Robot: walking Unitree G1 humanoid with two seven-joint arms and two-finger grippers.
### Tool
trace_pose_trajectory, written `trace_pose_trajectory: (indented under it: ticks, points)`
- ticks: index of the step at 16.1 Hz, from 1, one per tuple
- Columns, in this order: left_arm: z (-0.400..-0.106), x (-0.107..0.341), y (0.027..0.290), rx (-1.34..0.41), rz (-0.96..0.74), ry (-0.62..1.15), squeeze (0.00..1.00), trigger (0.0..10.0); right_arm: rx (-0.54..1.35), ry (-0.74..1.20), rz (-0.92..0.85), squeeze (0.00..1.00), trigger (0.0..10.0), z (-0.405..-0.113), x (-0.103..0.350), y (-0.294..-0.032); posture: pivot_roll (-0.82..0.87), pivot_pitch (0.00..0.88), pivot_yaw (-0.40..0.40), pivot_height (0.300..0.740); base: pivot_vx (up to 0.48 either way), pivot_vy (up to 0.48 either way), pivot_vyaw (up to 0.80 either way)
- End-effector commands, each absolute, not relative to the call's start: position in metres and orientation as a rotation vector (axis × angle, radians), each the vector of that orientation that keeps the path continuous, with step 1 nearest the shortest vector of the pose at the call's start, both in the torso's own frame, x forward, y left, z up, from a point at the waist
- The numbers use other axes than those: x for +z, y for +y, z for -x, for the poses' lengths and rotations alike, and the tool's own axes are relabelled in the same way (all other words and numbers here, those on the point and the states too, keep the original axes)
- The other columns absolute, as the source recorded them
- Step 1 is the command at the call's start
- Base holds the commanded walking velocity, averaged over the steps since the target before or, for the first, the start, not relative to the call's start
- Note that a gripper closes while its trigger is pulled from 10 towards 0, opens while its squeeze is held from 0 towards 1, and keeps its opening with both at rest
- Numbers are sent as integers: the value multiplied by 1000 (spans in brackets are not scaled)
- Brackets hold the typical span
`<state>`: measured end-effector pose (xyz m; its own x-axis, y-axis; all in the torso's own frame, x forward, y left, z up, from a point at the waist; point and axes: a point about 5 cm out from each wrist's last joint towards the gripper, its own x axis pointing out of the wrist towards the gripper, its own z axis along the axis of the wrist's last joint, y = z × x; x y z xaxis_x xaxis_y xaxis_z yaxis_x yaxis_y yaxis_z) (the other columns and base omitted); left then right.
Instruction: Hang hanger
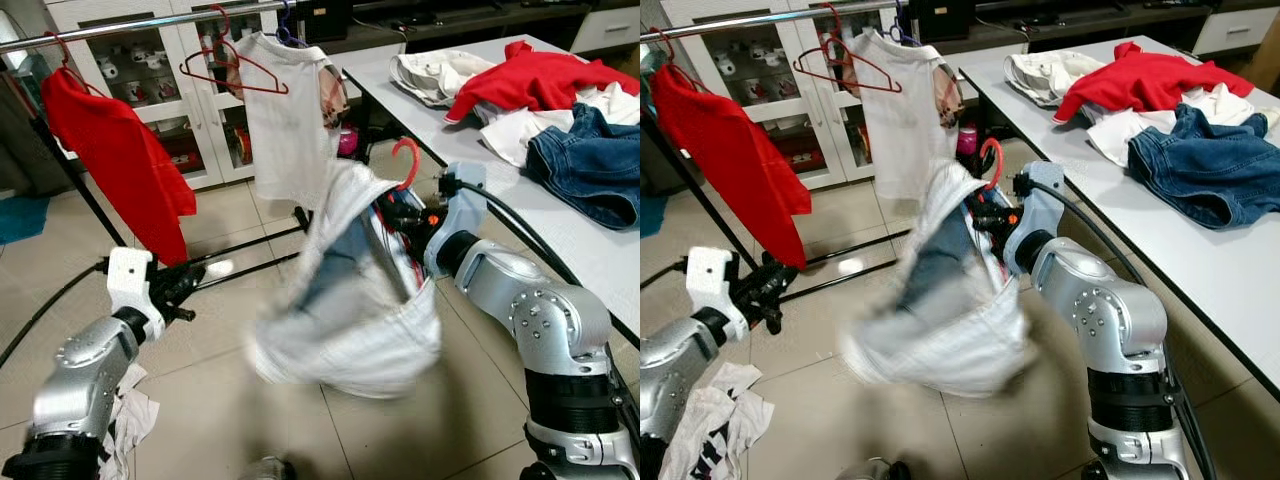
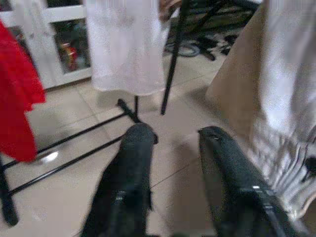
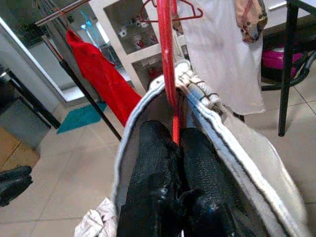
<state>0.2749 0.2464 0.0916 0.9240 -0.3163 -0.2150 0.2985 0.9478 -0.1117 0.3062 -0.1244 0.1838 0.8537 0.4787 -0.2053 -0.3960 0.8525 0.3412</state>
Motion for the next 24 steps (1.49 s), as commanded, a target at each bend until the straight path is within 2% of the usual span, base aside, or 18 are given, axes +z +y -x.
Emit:
trace_pose_trajectory:
  ticks: [1, 2, 5, 6, 7, 11, 14, 17, 22, 24]
  points:
    - [-274, 101, 240, -370, 120, 179, 1000, 10000, 489, 195, -290, 0, 10000, -310, 199, -123, -72, 0, 55, 740, 0, 0, 0]
    - [-276, 109, 233, -395, 159, 129, 1000, 10000, 475, 197, -298, 0, 10000, -312, 192, -126, -73, 0, 51, 740, 0, 0, 0]
    - [-283, 117, 222, -366, 131, 81, 1000, 10000, 433, 214, -326, 0, 10000, -311, 171, -134, -74, 0, 57, 740, 0, 0, 0]
    - [-285, 120, 215, -351, 88, 83, 196, 10000, 418, 187, -389, 0, 10000, -309, 165, -137, -77, 0, 66, 740, 0, 0, 0]
    - [-285, 124, 209, -352, 64, 65, 0, 10000, 402, 174, -428, 0, 10000, -308, 161, -140, -78, 0, 70, 740, 0, 0, 0]
    - [-286, 126, 187, -351, -25, 61, 0, 10000, 416, 153, -385, 0, 10000, -306, 156, -136, -69, 0, 71, 740, 0, 0, 0]
    - [-275, 111, 183, -388, -98, 120, 0, 10000, 626, 159, -340, 0, 10000, -307, 166, -112, -78, 0, 67, 740, 0, 0, 0]
    - [-274, 111, 185, -383, -156, 140, 0, 10000, 704, 140, -344, 0, 10000, -316, 175, -106, -70, 0, 58, 740, 0, 0, 0]
    - [-275, 124, 172, -425, -182, 100, 0, 10000, 665, 123, -395, 0, 10000, -323, 175, -116, -59, 0, 53, 740, 0, 0, 0]
    - [-279, 127, 166, -425, -155, 85, 0, 10000, 552, 122, -390, 0, 10000, -316, 162, -122, -75, 0, 74, 740, 0, 0, 0]
